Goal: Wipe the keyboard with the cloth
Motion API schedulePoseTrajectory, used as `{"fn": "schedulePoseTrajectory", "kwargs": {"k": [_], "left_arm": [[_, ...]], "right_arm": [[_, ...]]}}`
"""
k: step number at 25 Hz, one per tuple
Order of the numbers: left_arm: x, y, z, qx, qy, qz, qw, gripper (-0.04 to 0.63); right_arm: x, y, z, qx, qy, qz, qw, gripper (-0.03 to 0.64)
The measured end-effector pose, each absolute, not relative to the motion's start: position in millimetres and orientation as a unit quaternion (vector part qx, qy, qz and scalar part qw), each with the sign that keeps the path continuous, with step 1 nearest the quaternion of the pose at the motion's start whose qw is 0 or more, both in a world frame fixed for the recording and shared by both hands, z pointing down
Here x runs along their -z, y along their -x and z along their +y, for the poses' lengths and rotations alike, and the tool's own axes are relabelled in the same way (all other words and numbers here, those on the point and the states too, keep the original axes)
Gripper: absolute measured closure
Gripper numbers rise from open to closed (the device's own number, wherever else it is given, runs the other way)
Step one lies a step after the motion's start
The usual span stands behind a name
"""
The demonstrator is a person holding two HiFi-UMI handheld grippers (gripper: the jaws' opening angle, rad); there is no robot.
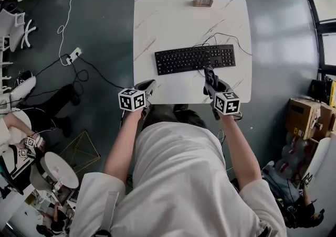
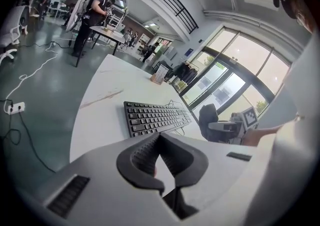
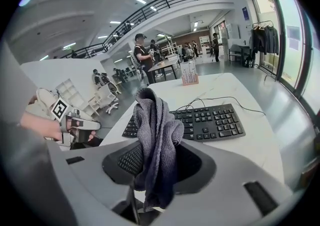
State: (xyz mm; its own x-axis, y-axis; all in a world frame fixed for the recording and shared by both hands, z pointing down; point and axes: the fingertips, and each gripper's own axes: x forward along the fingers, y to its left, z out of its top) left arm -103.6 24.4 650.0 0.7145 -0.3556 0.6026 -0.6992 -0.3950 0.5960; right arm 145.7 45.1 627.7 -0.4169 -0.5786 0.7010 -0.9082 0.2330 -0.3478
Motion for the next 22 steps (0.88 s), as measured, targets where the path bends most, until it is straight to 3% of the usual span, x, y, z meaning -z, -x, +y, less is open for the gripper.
{"fn": "schedulePoseTrajectory", "kwargs": {"k": [22], "left_arm": [[-534.4, 63.2, 77.7, -0.181, -0.86, -0.366, 0.307, 0.588]], "right_arm": [[-537.7, -220.7, 102.1, -0.288, -0.529, -0.782, 0.159, 0.451]]}}
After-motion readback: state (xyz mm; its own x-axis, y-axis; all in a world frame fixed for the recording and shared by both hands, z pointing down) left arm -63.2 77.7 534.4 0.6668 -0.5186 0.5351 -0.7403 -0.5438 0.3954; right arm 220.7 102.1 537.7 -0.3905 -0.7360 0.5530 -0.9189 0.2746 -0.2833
